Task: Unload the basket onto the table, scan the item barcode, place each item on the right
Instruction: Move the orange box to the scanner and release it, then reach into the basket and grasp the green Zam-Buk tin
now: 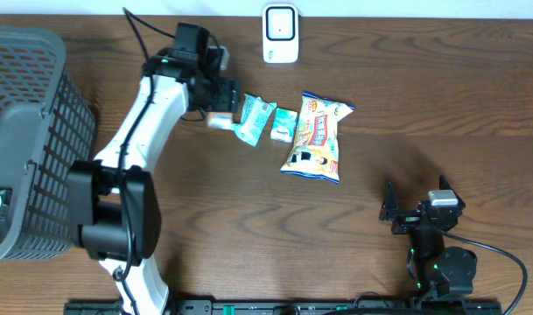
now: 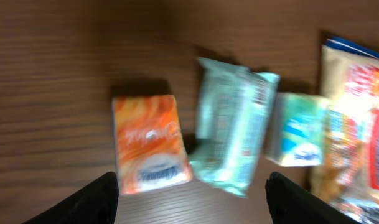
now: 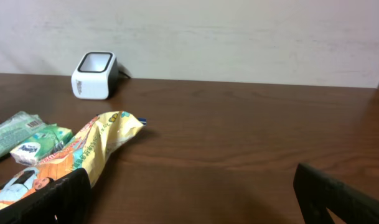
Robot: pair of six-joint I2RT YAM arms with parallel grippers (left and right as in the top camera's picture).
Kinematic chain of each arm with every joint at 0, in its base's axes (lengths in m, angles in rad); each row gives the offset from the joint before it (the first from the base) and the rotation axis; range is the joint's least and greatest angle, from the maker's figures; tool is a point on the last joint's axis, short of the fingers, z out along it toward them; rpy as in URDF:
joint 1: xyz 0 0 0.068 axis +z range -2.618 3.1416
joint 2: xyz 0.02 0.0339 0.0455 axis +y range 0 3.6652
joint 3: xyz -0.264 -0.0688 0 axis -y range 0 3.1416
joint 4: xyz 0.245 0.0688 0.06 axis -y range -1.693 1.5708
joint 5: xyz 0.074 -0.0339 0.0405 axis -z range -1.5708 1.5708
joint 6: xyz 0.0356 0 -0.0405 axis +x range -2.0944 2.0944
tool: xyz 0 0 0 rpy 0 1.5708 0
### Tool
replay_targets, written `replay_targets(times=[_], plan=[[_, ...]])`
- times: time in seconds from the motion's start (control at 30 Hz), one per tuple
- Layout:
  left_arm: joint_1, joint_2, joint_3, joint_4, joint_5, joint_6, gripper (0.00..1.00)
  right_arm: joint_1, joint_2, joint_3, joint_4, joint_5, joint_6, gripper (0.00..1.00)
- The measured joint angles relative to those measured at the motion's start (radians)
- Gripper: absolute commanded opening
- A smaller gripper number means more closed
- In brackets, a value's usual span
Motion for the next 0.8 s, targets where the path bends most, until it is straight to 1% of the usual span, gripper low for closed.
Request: replay_targets(times=[0.1,0.2,0.23,0.37,0.43,0.47,0.5,0.6,0.73,0.8], plan=[[0.039,-0.076,0.000,0.002,-0.084,0.001,0.77,0.000,0.000,0.000,0.000,0.000,0.000,0.99],[0.095,-0.206,0.005,0.014,-0.195,0.003,0.78,0.000,0.000,0.000,0.000,0.000,0.000,0.99],[0.119,-0.256,0.010,0.017,-0.241,0.003,0.83,0.000,0.000,0.000,0.000,0.000,0.000,0.99],[0.244,-0.438,0.034,0.024,-0.420,0.011,0.94,0.000,0.000,0.000,0.000,0.000,0.000,0.99],[0.334,-0.505,0.046,0.021,-0.514,-0.014,0.99,0.000,0.000,0.000,0.000,0.000,0.000,0.99],[0.362,-0.520,0.048,0.018,-0.542,-0.028,1.00,0.000,0.000,0.000,0.000,0.000,0.000,0.99],[0.409,-0.535,0.050,0.009,-0.581,-0.061,0.98,0.000,0.000,0.000,0.000,0.000,0.000,0.99],[0.557,-0.537,0.051,-0.042,-0.670,-0.197,0.98,0.000,0.000,0.000,0.000,0.000,0.000,0.99],[0.732,-0.475,0.051,-0.130,-0.720,-0.394,0.98,0.000,0.000,0.000,0.000,0.000,0.000,0.99],[0.793,-0.435,0.051,-0.165,-0.732,-0.471,0.98,0.000,0.000,0.000,0.000,0.000,0.000,0.99]])
